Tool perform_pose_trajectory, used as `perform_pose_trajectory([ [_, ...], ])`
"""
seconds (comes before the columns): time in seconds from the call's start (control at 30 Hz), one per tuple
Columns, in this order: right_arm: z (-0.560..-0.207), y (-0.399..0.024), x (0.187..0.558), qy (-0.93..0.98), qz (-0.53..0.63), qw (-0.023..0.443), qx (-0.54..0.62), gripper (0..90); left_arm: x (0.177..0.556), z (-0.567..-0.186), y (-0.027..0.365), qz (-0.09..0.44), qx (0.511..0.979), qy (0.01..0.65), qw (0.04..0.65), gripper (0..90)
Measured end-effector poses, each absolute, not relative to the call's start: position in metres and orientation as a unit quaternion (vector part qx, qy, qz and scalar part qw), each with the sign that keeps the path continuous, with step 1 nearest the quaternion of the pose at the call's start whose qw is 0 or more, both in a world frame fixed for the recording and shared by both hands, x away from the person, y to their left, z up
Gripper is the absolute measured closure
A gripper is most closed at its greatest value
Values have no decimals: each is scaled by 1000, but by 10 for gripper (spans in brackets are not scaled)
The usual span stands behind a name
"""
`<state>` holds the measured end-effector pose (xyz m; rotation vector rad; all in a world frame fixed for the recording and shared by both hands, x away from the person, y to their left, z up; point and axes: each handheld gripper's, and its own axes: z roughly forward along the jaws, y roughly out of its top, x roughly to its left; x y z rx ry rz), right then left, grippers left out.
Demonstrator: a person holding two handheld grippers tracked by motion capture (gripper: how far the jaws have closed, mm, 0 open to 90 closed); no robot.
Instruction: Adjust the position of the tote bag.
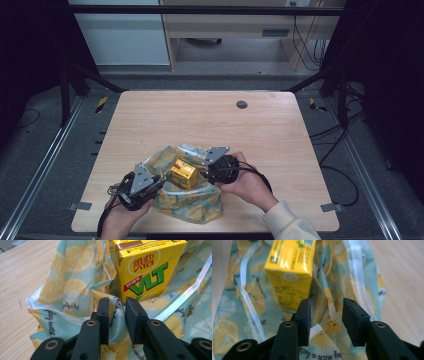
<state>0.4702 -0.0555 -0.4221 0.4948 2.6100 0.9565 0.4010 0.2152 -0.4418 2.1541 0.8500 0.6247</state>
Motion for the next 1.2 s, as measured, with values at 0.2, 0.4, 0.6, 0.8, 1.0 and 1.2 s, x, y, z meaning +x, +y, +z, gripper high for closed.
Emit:
perform_pose_trajectory([
  [0.2,-433,-44,477,924,302,155,176,688,401,-442,215,241,834,332,369,746],
  [0.4,-429,-42,476,919,314,152,183,889,399,-440,216,243,833,331,371,739],
  [0.6,-403,-54,468,890,385,151,190,896,398,-440,217,257,830,332,367,689],
  [0.8,-384,-64,453,873,435,127,180,898,395,-434,222,269,811,348,385,524],
  [1.0,-385,-74,435,870,450,111,165,899,401,-438,220,266,806,358,389,359],
  [1.2,-396,-84,420,876,445,101,156,899,392,-431,223,256,807,328,419,727],
])
